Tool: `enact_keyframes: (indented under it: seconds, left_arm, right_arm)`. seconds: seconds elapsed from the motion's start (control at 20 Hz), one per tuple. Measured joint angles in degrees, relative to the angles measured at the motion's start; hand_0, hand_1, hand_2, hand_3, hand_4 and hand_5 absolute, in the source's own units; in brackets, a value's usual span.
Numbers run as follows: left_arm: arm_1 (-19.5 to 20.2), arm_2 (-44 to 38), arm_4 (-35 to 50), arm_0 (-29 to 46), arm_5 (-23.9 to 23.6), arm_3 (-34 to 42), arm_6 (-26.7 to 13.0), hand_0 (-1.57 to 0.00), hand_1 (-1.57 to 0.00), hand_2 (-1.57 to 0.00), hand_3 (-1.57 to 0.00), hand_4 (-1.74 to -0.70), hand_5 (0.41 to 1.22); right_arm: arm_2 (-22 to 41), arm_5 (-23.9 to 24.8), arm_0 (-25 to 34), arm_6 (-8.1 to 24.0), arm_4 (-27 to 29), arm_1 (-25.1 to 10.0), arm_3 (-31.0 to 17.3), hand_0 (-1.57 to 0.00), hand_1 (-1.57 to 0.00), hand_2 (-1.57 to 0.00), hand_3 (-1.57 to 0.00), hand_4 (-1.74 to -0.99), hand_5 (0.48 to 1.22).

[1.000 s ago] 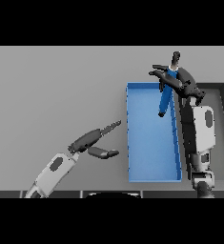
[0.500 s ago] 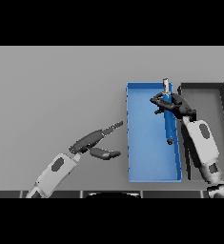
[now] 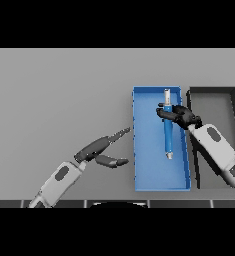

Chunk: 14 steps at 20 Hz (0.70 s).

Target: Pick up the blue pipe and place it into the blue bin.

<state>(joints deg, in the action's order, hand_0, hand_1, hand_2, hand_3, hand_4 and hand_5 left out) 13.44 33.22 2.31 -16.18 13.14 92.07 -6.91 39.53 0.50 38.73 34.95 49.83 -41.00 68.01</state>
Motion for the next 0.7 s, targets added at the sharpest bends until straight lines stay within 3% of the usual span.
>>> enact_keyframes:
  seconds: [0.1, 0.35, 0.7]
  left_arm:
    - [0.7, -0.9, 0.3, -0.4, 0.2, -0.3, 0.9, 0.0, 0.0, 0.0, 0.0, -0.83, 0.471]
    - [1.0, -0.4, 0.7, 0.3, 0.4, 0.9, 0.3, 0.0, 0.0, 0.0, 0.0, -0.83, 0.472]
    - [1.5, 0.0, -0.3, 1.0, 0.3, 0.9, 1.7, 0.0, 0.0, 0.0, 0.0, -0.83, 0.474]
  right_arm:
    - [0.9, -0.6, 0.0, 0.0, -0.8, -1.2, 1.3, -0.12, -0.09, -0.09, -0.05, -1.189, 0.88]
    - [1.7, 1.5, 0.0, -0.7, -2.3, -0.4, 0.8, -0.04, -0.03, -0.03, -0.02, -1.182, 0.795]
    - [1.8, 0.8, -0.2, -1.5, -2.7, -0.9, 1.3, -0.02, -0.01, -0.01, -0.01, -1.186, 0.769]
